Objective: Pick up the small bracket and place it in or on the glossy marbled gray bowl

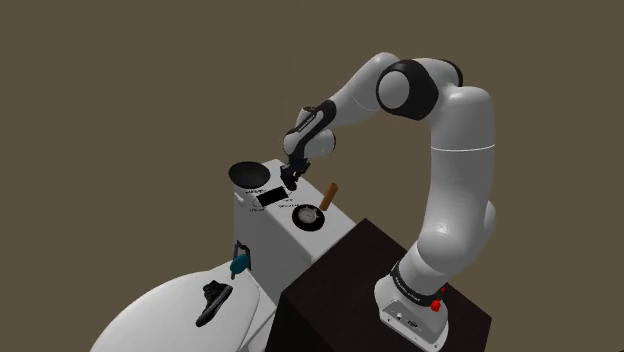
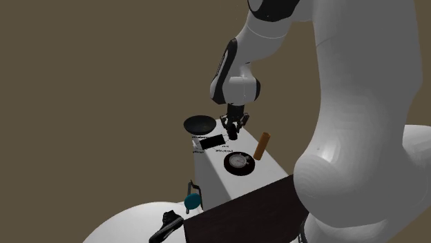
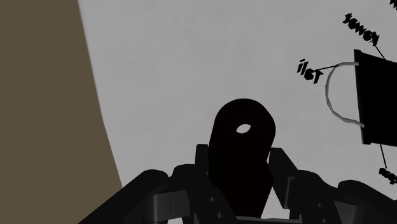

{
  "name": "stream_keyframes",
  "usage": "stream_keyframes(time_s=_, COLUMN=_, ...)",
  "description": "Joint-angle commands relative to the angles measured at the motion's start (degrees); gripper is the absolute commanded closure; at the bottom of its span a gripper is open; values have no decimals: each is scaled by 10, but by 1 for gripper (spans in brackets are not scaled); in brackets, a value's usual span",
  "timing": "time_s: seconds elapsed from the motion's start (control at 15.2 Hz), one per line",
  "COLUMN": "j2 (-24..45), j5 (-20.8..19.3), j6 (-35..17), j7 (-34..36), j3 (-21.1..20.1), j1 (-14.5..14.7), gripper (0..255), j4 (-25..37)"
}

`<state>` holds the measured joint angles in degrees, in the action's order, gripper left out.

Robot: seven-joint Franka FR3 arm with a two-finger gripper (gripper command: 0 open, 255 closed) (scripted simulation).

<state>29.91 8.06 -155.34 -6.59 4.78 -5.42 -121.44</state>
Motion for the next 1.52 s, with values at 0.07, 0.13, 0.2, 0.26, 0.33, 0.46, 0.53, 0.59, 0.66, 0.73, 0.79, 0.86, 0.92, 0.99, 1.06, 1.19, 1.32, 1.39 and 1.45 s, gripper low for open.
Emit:
stream_keyframes(time_s=0.07, j2=-20, j5=-4, j6=17, j7=3, j3=4, j1=2, gripper=255, j4=-3)
stream_keyframes(time_s=0.13, j2=-27, j5=-5, j6=23, j7=4, j3=5, j1=3, gripper=255, j4=-4)
stream_keyframes(time_s=0.2, j2=-34, j5=-7, j6=29, j7=5, j3=6, j1=4, gripper=255, j4=-5)
stream_keyframes(time_s=0.26, j2=-40, j5=-8, j6=34, j7=6, j3=7, j1=5, gripper=255, j4=-6)
stream_keyframes(time_s=0.33, j2=-47, j5=-10, j6=40, j7=7, j3=9, j1=6, gripper=255, j4=-6)
stream_keyframes(time_s=0.46, j2=-60, j5=-13, j6=52, j7=10, j3=11, j1=8, gripper=255, j4=-8)
stream_keyframes(time_s=0.53, j2=-66, j5=-14, j6=58, j7=11, j3=12, j1=8, gripper=255, j4=-8)
stream_keyframes(time_s=0.59, j2=-73, j5=-16, j6=64, j7=12, j3=13, j1=9, gripper=255, j4=-8)
stream_keyframes(time_s=0.66, j2=-79, j5=-17, j6=70, j7=13, j3=14, j1=10, gripper=255, j4=-8)
stream_keyframes(time_s=0.73, j2=-85, j5=-19, j6=77, j7=14, j3=15, j1=11, gripper=255, j4=-8)
stream_keyframes(time_s=0.79, j2=-91, j5=-20, j6=83, j7=16, j3=16, j1=11, gripper=255, j4=-8)
stream_keyframes(time_s=0.86, j2=-97, j5=-22, j6=89, j7=17, j3=17, j1=12, gripper=255, j4=-8)
stream_keyframes(time_s=0.92, j2=-103, j5=-23, j6=95, j7=18, j3=18, j1=12, gripper=255, j4=-7)
stream_keyframes(time_s=0.99, j2=-109, j5=-25, j6=102, j7=19, j3=18, j1=13, gripper=255, j4=-7)
stream_keyframes(time_s=1.06, j2=-115, j5=-26, j6=108, j7=20, j3=19, j1=13, gripper=255, j4=-6)
stream_keyframes(time_s=1.19, j2=-126, j5=-29, j6=121, j7=22, j3=21, j1=14, gripper=255, j4=-5)
stream_keyframes(time_s=1.32, j2=-122, j5=-32, j6=131, j7=36, j3=18, j1=23, gripper=255, j4=10)
stream_keyframes(time_s=1.39, j2=-114, j5=-34, j6=137, j7=49, j3=15, j1=31, gripper=255, j4=24)
stream_keyframes(time_s=1.45, j2=-105, j5=-36, j6=143, j7=62, j3=12, j1=39, gripper=255, j4=39)
